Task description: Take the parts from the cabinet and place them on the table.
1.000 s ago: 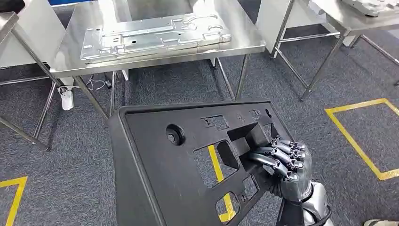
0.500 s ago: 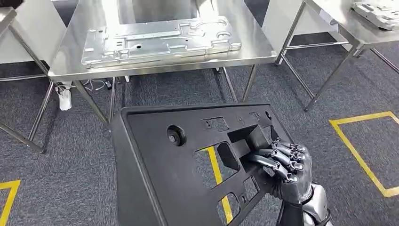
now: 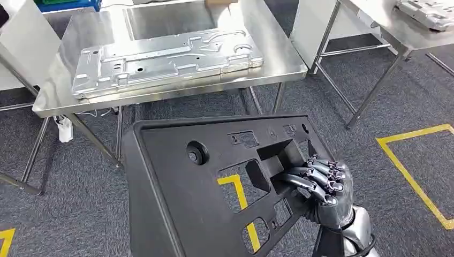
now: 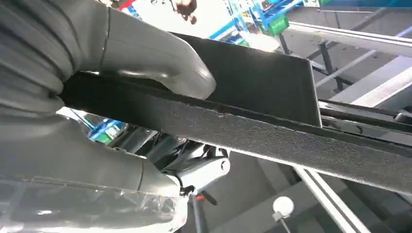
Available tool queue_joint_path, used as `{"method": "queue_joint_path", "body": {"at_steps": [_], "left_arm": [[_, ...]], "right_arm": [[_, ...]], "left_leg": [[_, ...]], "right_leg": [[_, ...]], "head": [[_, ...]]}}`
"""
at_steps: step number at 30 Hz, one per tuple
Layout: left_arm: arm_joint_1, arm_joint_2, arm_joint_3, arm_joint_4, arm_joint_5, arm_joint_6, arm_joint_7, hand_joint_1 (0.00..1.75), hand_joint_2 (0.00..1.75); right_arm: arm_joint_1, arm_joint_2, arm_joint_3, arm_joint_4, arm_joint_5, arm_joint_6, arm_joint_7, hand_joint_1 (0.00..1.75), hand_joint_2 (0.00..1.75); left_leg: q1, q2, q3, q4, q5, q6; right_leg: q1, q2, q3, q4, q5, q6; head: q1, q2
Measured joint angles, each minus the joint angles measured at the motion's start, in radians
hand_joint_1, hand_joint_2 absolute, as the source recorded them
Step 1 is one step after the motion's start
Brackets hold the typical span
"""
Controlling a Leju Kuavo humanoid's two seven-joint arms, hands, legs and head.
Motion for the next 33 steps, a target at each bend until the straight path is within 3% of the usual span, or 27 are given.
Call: {"method": "queue_joint_path", "body": {"at_steps": [1, 3, 5, 6, 8, 10, 11, 12, 13, 15, 16, 17, 18, 20, 21, 22, 23, 25, 26, 27, 28, 30, 31, 32, 33], "left_arm": [[-0.001, 0.003, 0.002, 0.000, 0.003, -0.001, -0.002, 0.00, 1.75], [-0.003, 0.003, 0.002, -0.001, 0.005, -0.001, -0.005, 0.00, 1.75], [-0.002, 0.003, 0.002, -0.001, 0.005, -0.001, -0.005, 0.00, 1.75], [-0.002, 0.003, 0.002, -0.001, 0.005, -0.001, -0.005, 0.00, 1.75], [0.000, 0.005, 0.002, -0.001, 0.005, -0.001, -0.003, 0.00, 1.75], [0.001, 0.005, 0.002, -0.001, 0.005, -0.001, -0.001, 0.00, 1.75], [0.002, 0.005, 0.002, -0.001, 0.004, 0.000, 0.000, 0.00, 1.75], [0.004, 0.005, 0.002, -0.001, 0.003, 0.000, 0.001, 0.00, 1.75], [0.004, 0.005, 0.002, -0.001, 0.003, 0.000, 0.001, 0.00, 1.75], [0.007, 0.006, 0.002, -0.001, 0.000, 0.000, 0.003, 0.00, 1.75], [0.009, 0.008, 0.002, 0.000, -0.001, 0.000, 0.004, 0.00, 1.75], [0.008, 0.008, 0.002, 0.000, -0.001, 0.000, 0.004, 0.00, 1.75], [0.007, 0.008, 0.002, 0.000, -0.001, 0.000, 0.004, 0.00, 1.75], [0.007, 0.010, 0.002, -0.001, -0.003, 0.000, 0.005, 0.00, 1.75], [0.005, 0.010, 0.002, -0.001, -0.003, 0.000, 0.006, 0.00, 1.75], [0.005, 0.010, 0.002, -0.001, -0.004, 0.000, 0.006, 0.00, 1.75], [0.003, 0.010, 0.002, -0.001, -0.004, 0.000, 0.005, 0.00, 1.75], [-0.004, 0.010, 0.002, -0.001, -0.004, 0.000, 0.002, 0.00, 1.75], [-0.007, 0.010, 0.002, -0.001, -0.003, 0.000, 0.003, 0.00, 1.75], [-0.008, 0.010, 0.002, -0.001, -0.003, 0.000, 0.003, 0.00, 1.75], [-0.007, 0.010, 0.002, -0.001, -0.004, 0.000, 0.003, 0.00, 1.75], [-0.006, 0.010, 0.002, -0.001, -0.005, -0.001, 0.007, 0.00, 1.75], [-0.002, 0.010, 0.002, 0.000, -0.005, -0.001, 0.007, 0.00, 1.75], [-0.005, 0.011, 0.002, 0.000, -0.005, -0.001, 0.006, 0.00, 1.75], [-0.005, 0.011, 0.002, 0.000, -0.004, -0.002, 0.006, 0.00, 1.75]], "right_arm": [[-0.004, 0.001, 0.004, 0.005, 0.000, 0.000, 0.000, 1.75, 1.75], [-0.007, 0.003, 0.011, 0.008, 0.005, 0.000, 0.001, 1.75, 1.75], [-0.014, 0.005, 0.013, 0.010, 0.008, -0.003, 0.001, 1.75, 1.75], [-0.018, 0.005, 0.014, 0.011, 0.010, -0.004, 0.002, 1.75, 1.75], [-0.026, 0.005, 0.016, 0.011, 0.010, -0.008, 0.004, 1.75, 1.75], [-0.025, 0.006, 0.020, 0.015, 0.010, -0.013, 0.006, 1.75, 1.75], [-0.025, 0.006, 0.021, 0.015, 0.010, -0.014, 0.008, 1.75, 1.75], [-0.025, 0.006, 0.021, 0.015, 0.010, -0.016, 0.010, 1.75, 1.75], [-0.025, 0.006, 0.021, 0.015, 0.010, -0.017, 0.011, 1.75, 1.75], [-0.024, 0.006, 0.021, 0.015, 0.010, -0.017, 0.013, 1.75, 1.75], [-0.024, 0.006, 0.021, 0.018, 0.010, -0.019, 0.014, 1.75, 1.75], [-0.024, 0.006, 0.023, 0.022, 0.010, -0.020, 0.015, 1.75, 1.75], [-0.021, 0.006, 0.023, 0.022, 0.011, -0.021, 0.015, 1.75, 1.75], [-0.024, 0.006, 0.023, 0.023, 0.011, -0.023, 0.014, 1.75, 1.75], [-0.024, 0.006, 0.023, 0.023, 0.011, -0.023, 0.014, 1.75, 1.75], [-0.024, 0.006, 0.023, 0.023, 0.011, -0.023, 0.015, 1.75, 1.75], [-0.024, 0.006, 0.023, 0.023, 0.011, -0.023, 0.014, 1.75, 1.75], [-0.024, 0.006, 0.023, 0.023, 0.013, -0.023, 0.015, 1.75, 1.75], [-0.023, 0.006, 0.023, 0.023, 0.013, -0.023, 0.016, 1.75, 1.75], [-0.023, 0.006, 0.023, 0.023, 0.013, -0.023, 0.016, 1.75, 1.75], [-0.023, 0.006, 0.023, 0.023, 0.013, -0.023, 0.017, 1.75, 1.75], [-0.023, 0.006, 0.023, 0.023, 0.015, -0.023, 0.018, 1.75, 1.75], [-0.023, 0.006, 0.023, 0.023, 0.016, -0.023, 0.020, 1.75, 1.75], [-0.022, 0.006, 0.023, 0.026, 0.016, -0.023, 0.021, 1.75, 1.75], [-0.021, 0.006, 0.023, 0.026, 0.016, -0.023, 0.021, 1.75, 1.75]], "left_leg": [[-0.004, 0.000, -0.019, 0.006, -0.031, 0.001], [-0.009, 0.003, -0.013, -0.013, -0.016, 0.011], [-0.002, 0.000, 0.015, -0.031, -0.021, 0.021], [0.002, 0.001, 0.034, -0.041, -0.025, 0.028], [0.007, 0.001, 0.056, -0.052, -0.035, 0.033], [0.010, -0.001, 0.073, -0.054, -0.051, 0.032], [0.012, -0.003, 0.084, -0.054, -0.060, 0.030], [0.015, -0.004, 0.101, -0.054, -0.073, 0.027], [0.018, -0.005, 0.119, -0.054, -0.085, 0.023], [0.023, -0.005, 0.151, -0.056, -0.113, 0.009], [0.020, -0.004, 0.166, -0.051, -0.126, 0.001], [0.018, -0.003, 0.164, -0.060, -0.132, -0.007], [0.016, -0.002, 0.172, -0.071, -0.136, -0.013], [0.015, -0.002, 0.184, -0.064, -0.130, -0.021], [0.016, -0.001, 0.171, -0.027, -0.117, -0.023], [0.017, 0.000, 0.140, 0.035, -0.108, -0.025], [0.014, 0.000, 0.095, 0.110, -0.125, -0.026], [0.010, -0.001, 0.015, 0.219, -0.200, -0.025], [0.008, -0.001, -0.008, 0.238, -0.229, -0.024], [0.006, -0.001, -0.012, 0.220, -0.225, -0.021], [0.003, -0.001, -0.003, 0.170, -0.190, -0.018], [-0.002, 0.000, 0.020, 0.024, -0.057, -0.005], [-0.007, -0.001, 0.017, -0.003, -0.002, 0.004], [-0.011, 0.001, 0.004, -0.004, -0.071, 0.007], [-0.013, 0.002, 0.009, -0.007, -0.050, 0.014]], "right_leg": [[0.004, 0.002, 0.013, 0.002, -0.002, 0.004], [0.003, 0.001, 0.020, -0.004, -0.007, 0.019], [0.003, 0.000, 0.020, 0.009, 0.003, 0.027], [0.002, -0.001, 0.004, 0.046, 0.012, 0.033], [0.001, -0.001, -0.077, 0.167, -0.008, 0.037], [-0.001, -0.001, -0.168, 0.265, -0.066, 0.039], [-0.001, -0.001, -0.193, 0.272, -0.071, 0.039], [-0.002, -0.001, -0.200, 0.243, -0.053, 0.042], [-0.004, -0.001, -0.190, 0.189, -0.016, 0.043], [-0.008, -0.006, -0.157, 0.040, 0.123, 0.046], [-0.008, -0.011, -0.166, 0.007, 0.153, 0.048], [-0.003, -0.012, -0.159, 0.010, 0.124, 0.041], [0.000, -0.010, -0.150, 0.009, 0.142, 0.035], [-0.008, -0.006, -0.134, 0.005, 0.128, 0.022], [-0.009, -0.006, -0.123, 0.003, 0.120, 0.014], [-0.009, -0.006, -0.112, 0.002, 0.111, 0.009], [-0.009, -0.006, -0.101, 0.002, 0.100, 0.005], [-0.006, -0.006, -0.080, 0.002, 0.080, 0.000], [-0.004, -0.005, -0.065, 0.002, 0.069, 0.000], [-0.003, -0.002, -0.049, 0.002, 0.058, -0.001], [-0.002, 0.000, -0.031, 0.002, 0.047, 0.000], [0.000, 0.000, -0.002, 0.001, 0.025, 0.001], [-0.001, 0.001, -0.007, -0.001, 0.018, 0.003], [0.003, 0.003, 0.005, 0.000, 0.014, 0.009], [0.003, 0.002, 0.005, -0.005, 0.007, 0.019]], "head": [[0.001, 0.000], [0.001, 0.000], [0.001, 0.000], [0.002, 0.000], [0.010, 0.000], [0.010, 0.000], [0.011, 0.000], [0.012, 0.000], [0.013, 0.000], [0.016, 0.000], [0.020, 0.000], [0.023, 0.000], [0.019, 0.000], [0.016, 0.000], [0.013, 0.000], [0.010, 0.000], [0.009, 0.000], [0.007, 0.000], [0.006, 0.000], [0.006, 0.000], [0.005, 0.000], [0.003, 0.000], [0.003, 0.000], [0.001, 0.000], [0.002, 0.000]]}}
